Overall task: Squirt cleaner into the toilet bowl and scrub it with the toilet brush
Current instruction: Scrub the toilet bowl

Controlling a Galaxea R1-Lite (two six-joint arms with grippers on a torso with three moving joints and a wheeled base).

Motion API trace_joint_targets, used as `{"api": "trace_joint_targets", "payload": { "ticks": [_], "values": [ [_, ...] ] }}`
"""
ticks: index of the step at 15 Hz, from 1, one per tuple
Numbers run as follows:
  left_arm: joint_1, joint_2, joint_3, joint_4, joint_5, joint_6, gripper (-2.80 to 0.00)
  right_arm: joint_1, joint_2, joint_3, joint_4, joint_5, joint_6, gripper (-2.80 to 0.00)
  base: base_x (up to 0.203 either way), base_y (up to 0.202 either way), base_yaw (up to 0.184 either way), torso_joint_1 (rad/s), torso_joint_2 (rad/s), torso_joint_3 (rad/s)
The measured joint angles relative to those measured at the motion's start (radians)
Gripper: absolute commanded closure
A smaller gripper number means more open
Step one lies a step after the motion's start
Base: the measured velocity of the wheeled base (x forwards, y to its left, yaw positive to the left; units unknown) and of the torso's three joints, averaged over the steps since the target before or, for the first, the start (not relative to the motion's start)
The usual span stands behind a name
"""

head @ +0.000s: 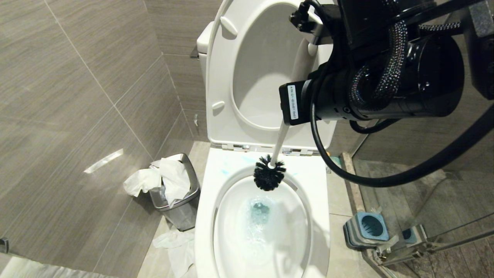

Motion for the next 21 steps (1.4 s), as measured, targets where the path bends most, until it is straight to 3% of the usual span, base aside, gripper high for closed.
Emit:
{"api": "trace_joint_targets", "payload": {
  "ticks": [5, 9, 12, 16, 21],
  "values": [
    [0.0, 0.0, 0.0, 0.0, 0.0, -0.001, 0.0, 0.005, 0.001, 0.058, -0.001, -0.003, 0.046, 0.0, 0.0, 0.0, 0.0, 0.0, 0.0, 0.0],
    [0.0, 0.0, 0.0, 0.0, 0.0, 0.0, 0.0, 0.009, 0.01, -0.003, 0.006, -0.006, 0.048, 0.0, 0.0, 0.0, 0.0, 0.0, 0.0, 0.0],
    [0.0, 0.0, 0.0, 0.0, 0.0, -0.001, 0.0, 0.011, 0.013, 0.072, 0.009, -0.008, 0.064, 0.0, 0.0, 0.0, 0.0, 0.0, 0.0, 0.0],
    [0.0, 0.0, 0.0, 0.0, 0.0, 0.0, 0.0, 0.011, 0.023, -0.009, 0.013, -0.009, 0.063, 0.0, 0.0, 0.0, 0.0, 0.0, 0.0, 0.0],
    [0.0, 0.0, 0.0, 0.0, 0.0, -0.001, 0.0, 0.012, 0.03, 0.032, 0.011, -0.009, 0.063, 0.0, 0.0, 0.0, 0.0, 0.0, 0.0, 0.0]
  ]
}}
